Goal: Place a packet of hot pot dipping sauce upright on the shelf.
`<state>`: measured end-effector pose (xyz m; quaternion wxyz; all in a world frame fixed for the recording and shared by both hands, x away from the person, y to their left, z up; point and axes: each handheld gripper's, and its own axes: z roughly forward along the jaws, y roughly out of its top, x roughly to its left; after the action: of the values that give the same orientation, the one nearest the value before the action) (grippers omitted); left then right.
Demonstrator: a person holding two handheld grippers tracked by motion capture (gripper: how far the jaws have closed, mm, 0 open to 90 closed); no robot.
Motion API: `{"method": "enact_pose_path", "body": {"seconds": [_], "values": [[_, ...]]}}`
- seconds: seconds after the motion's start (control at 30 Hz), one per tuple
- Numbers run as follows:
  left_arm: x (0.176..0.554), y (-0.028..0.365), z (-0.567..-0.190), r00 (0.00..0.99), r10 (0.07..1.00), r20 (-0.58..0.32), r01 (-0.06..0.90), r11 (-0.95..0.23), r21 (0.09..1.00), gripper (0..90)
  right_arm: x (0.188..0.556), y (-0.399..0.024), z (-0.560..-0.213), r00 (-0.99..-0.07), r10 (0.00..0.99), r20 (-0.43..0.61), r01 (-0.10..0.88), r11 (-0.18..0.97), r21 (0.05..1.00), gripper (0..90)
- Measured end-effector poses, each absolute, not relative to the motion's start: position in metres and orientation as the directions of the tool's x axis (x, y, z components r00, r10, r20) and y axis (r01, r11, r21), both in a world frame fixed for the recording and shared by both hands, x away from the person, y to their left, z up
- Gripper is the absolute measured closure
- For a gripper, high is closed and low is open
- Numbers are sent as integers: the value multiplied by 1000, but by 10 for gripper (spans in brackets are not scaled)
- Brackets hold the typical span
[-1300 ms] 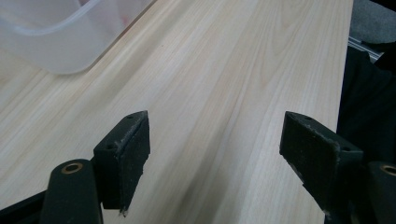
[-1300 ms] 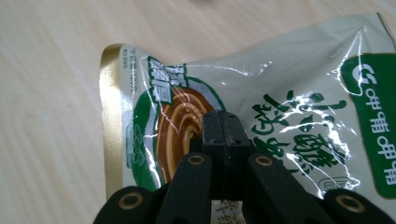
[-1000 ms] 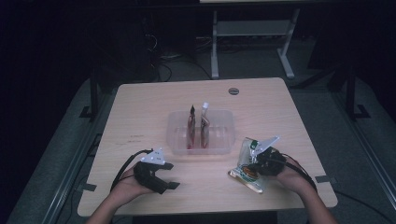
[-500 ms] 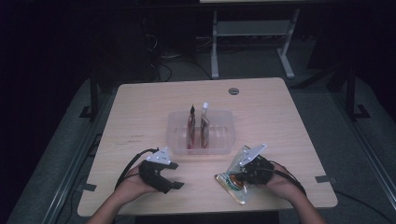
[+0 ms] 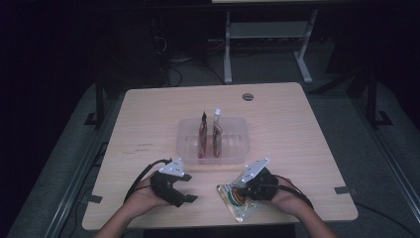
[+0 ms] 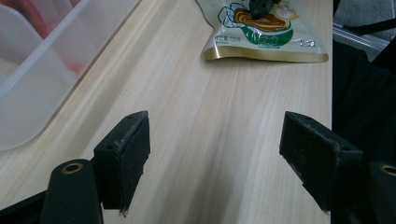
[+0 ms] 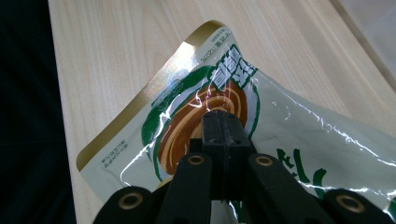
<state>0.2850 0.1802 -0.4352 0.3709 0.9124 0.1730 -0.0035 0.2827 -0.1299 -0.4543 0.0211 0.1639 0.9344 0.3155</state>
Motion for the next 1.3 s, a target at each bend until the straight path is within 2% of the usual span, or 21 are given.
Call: {"method": "enact_pose_path", "body": {"seconds": [0.27,0.47,0.67,0.9,1.23,1.3], "values": [[281,165,-430,937,321,-137,320,-633,705,259,285,-165,-434,-890,435,137,403,610,682,900],[277,154,-428,944,308,-121,298,-632,715,260,277,-188,-435,-865,489,113,434,617,656,900],[277,155,-429,943,311,-120,301,-638,709,260,285,-203,-447,-831,547,102,492,637,593,900],[278,155,-431,942,313,-118,302,-642,705,260,291,-204,-457,-828,544,133,515,645,565,900],[280,158,-432,936,332,-118,315,-639,702,263,286,-180,-459,-871,459,174,467,668,579,900],[280,157,-431,936,332,-113,312,-639,704,306,284,-175,-460,-875,449,182,463,668,582,900]]}}
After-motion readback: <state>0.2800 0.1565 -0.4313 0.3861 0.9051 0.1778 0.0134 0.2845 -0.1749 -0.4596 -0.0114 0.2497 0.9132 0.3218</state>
